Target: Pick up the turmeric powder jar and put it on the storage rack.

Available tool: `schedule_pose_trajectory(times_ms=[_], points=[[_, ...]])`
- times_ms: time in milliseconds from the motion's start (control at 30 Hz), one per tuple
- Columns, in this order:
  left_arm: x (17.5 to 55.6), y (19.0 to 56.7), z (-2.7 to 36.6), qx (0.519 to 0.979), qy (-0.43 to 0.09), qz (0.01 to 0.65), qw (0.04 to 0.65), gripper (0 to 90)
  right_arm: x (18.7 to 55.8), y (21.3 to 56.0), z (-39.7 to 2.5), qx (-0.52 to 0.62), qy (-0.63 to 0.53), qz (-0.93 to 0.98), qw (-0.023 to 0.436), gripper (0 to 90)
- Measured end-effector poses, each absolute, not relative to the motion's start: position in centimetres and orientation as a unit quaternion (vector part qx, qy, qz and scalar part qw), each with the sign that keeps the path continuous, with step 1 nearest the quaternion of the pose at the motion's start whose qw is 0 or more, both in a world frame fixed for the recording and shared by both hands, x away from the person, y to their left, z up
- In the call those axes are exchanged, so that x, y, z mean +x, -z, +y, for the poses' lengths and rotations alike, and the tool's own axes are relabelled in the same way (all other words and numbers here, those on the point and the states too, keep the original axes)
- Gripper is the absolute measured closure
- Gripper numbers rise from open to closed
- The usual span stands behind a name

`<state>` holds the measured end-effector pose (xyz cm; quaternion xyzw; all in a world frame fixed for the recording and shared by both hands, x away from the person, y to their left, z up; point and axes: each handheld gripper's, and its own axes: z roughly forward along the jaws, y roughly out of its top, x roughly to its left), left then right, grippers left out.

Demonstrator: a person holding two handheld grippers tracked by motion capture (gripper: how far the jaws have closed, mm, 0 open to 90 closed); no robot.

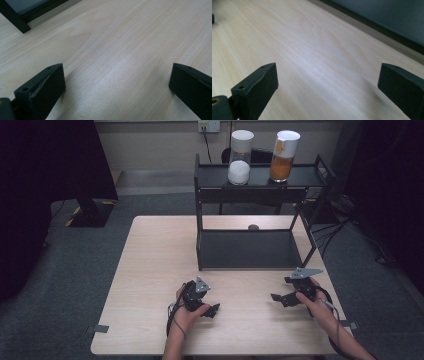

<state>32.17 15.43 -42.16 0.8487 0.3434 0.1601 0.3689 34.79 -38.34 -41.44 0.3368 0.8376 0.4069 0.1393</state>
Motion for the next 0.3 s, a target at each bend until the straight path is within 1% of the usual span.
schedule_pose_trajectory(times_ms=[100, 200, 300], points=[[32.2, 42.2, 15.4, 0.849, -0.160, 0.343, 0.369, 0.0, 33.9, 41.4, -38.2, 0.324, -0.394, 0.847, 0.151, 1.7], [32.2, 42.1, 15.4, 0.849, -0.160, 0.343, 0.369, 0.0, 33.2, 41.4, -38.2, 0.311, -0.382, 0.858, 0.147, 2.0], [32.2, 42.1, 15.5, 0.849, -0.160, 0.343, 0.368, 0.0, 32.5, 41.5, -37.7, 0.296, -0.364, 0.870, 0.154, 2.0]])
